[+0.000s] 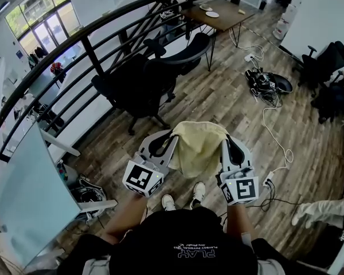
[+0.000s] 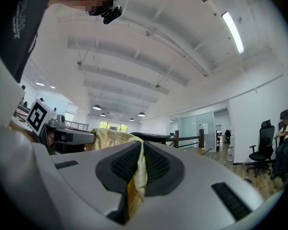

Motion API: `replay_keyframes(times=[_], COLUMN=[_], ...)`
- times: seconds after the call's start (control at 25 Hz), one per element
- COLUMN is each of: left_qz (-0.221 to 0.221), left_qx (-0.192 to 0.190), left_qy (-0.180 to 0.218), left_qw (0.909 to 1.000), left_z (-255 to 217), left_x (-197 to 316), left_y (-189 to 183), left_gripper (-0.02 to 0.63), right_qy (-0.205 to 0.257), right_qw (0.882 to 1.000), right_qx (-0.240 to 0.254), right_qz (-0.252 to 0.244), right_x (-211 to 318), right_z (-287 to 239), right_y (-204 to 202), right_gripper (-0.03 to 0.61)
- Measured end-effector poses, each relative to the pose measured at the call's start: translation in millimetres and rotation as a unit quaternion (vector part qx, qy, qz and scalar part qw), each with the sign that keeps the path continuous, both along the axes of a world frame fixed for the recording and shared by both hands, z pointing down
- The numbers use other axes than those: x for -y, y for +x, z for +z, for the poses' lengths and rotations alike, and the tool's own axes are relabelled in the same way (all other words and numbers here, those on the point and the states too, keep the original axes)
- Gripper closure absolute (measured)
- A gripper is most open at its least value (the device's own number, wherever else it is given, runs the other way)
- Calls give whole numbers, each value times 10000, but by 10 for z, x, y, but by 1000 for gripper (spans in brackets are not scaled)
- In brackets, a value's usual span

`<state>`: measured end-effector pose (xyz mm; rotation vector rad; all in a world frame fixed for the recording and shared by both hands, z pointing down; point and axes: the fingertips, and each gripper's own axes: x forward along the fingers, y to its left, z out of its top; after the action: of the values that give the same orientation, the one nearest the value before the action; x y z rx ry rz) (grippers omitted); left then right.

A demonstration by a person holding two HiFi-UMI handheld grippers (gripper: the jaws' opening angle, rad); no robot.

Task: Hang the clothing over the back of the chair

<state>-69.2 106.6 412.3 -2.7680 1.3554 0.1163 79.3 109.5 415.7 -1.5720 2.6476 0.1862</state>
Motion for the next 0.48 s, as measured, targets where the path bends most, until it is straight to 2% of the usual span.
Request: replay_keyframes(times=[0.48], left_qz=[-359], left_qx=[27], left_qy=[77], left_qw=[9993], left_z=[-130], left_x=[548], left_y=[323], left_gripper=[577], right_qy=[34], right_qw=[9992], right_qx=[-58], right_qz=[-405], right_x=[537], right_z=[-80], right_y=[308], right_gripper=[553])
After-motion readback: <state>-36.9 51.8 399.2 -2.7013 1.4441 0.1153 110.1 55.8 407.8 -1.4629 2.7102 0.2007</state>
